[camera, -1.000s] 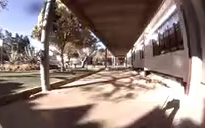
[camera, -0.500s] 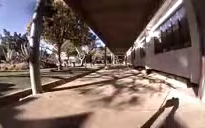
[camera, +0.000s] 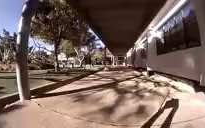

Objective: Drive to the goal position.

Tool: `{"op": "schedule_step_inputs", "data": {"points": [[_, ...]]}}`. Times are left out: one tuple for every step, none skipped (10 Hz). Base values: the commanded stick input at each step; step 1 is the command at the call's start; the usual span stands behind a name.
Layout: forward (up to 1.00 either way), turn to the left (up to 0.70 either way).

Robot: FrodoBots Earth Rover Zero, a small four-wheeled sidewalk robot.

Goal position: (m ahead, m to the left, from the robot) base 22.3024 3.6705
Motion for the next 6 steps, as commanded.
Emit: {"op": "schedule_step_inputs", "data": {"points": [[0.7,0.0],[0.7,0.0],[0.7,0.0],[0.7,0.0],[0.64,0.0],[0.31,0.0]]}}
